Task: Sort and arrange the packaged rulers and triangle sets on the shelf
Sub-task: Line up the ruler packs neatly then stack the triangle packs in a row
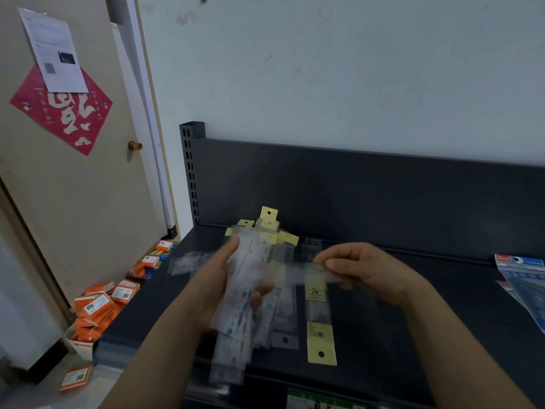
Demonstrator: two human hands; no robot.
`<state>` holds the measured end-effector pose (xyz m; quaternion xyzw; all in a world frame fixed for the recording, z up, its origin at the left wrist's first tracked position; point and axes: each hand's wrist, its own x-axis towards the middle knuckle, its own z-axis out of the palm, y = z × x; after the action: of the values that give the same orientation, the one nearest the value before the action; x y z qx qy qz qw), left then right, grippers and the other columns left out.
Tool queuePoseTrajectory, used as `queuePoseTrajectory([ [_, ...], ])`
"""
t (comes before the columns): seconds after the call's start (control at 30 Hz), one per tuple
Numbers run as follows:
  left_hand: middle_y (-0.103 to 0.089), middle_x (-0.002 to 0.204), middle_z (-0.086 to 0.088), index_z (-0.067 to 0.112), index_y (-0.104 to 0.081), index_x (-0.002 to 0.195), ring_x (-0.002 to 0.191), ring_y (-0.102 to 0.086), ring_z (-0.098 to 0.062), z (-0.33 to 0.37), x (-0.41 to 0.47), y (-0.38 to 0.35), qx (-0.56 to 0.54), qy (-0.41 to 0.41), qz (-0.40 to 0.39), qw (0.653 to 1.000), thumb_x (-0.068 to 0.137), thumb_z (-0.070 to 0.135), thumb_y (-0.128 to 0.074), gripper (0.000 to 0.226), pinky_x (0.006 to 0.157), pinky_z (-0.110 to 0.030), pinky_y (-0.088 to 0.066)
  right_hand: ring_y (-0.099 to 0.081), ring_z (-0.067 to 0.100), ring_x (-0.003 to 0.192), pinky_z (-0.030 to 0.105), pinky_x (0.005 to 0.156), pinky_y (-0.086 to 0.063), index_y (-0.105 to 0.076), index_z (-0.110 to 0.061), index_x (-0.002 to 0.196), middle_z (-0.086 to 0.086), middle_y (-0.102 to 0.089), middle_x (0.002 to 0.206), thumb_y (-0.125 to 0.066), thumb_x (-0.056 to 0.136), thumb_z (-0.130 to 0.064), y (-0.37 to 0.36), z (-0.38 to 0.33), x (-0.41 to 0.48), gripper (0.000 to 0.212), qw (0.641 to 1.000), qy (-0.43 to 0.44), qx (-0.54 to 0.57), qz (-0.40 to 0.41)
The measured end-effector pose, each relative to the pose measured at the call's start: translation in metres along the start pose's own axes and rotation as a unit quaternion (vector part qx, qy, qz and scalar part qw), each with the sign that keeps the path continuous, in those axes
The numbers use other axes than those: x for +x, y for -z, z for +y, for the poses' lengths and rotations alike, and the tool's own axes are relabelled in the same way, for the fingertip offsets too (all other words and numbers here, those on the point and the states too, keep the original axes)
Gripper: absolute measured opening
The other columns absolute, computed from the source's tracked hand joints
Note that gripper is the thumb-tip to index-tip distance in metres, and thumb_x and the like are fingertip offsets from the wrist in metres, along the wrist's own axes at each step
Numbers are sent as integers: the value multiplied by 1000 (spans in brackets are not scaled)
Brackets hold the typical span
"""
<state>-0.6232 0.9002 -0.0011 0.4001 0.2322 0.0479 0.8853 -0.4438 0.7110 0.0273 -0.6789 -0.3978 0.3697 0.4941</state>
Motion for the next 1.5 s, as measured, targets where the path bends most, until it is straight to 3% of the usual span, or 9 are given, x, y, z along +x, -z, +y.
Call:
queuePoseTrajectory([
  [0.1,-68,91,-17,0,-72,102,73,-66,-26,-7,-2,-13,28,34,-45,998,83,47,-60,53,64,-33,-57,-66,10,72,18,64,-52,-68,-7,99,1,-71,84,-63,86,-3,-9,1,4,14,1000,9,13,14],
  [0.3,-71,103,-21,-4,-62,112,78,-71,-21,-24,-7,-24,157,23,-61,986,80,8,-65,35,55,-23,-56,-69,18,82,27,72,-57,-67,-11,97,8,-72,91,-73,79,-7,-28,16,24,19,986,47,84,139],
  [0.43,-69,106,-26,-13,-57,117,77,-73,-24,-20,-10,-13,66,11,-62,996,82,-2,-56,37,58,-27,-60,-63,12,103,25,87,-49,-63,-21,115,-5,-67,110,-59,93,-27,-22,26,29,22,970,36,-66,232],
  [0.53,-66,115,-23,-12,-57,119,82,-72,-23,-15,-14,1,-30,-3,-72,997,78,-7,-47,42,67,-29,-59,-58,7,96,17,75,-45,-64,-19,117,-7,-61,111,-49,98,-24,-22,32,28,24,942,-7,-293,166],
  [0.63,-63,90,-12,-8,-61,114,65,-62,-17,-9,-19,13,-20,-27,-55,998,67,-6,-51,48,58,-27,-56,-59,27,100,37,87,-51,-66,2,105,16,-60,115,-51,96,-19,-30,33,28,27,921,-24,-380,89],
  [0.8,-54,63,-4,1,-58,115,46,-51,-9,9,-23,35,28,-84,63,994,76,1,-62,39,40,-21,-47,-57,36,103,46,90,-47,-64,3,107,23,-60,114,-50,96,-20,-42,26,32,28,933,-37,-357,42],
  [0.93,-53,58,-7,-1,-61,102,41,-52,-11,26,-28,63,50,-144,167,974,87,-1,-58,15,38,-19,-47,-60,31,104,40,85,-51,-65,-1,111,14,-62,113,-48,96,-15,-48,26,41,26,944,-19,-306,118],
  [1.07,-52,62,-13,1,-53,100,36,-53,-14,39,-28,92,58,-162,242,955,88,-4,-57,14,37,-20,-47,-40,10,127,16,97,-31,-58,-19,130,-6,-42,139,-47,97,-15,-67,13,56,35,938,54,-322,121],
  [1.5,-63,61,-14,-2,-58,107,46,-61,-17,51,-10,86,68,-62,150,984,88,-1,-60,19,42,-24,-51,-23,16,143,34,118,-20,-62,-27,124,-2,-35,151,-41,99,-11,-135,1,103,36,943,84,-317,49],
])
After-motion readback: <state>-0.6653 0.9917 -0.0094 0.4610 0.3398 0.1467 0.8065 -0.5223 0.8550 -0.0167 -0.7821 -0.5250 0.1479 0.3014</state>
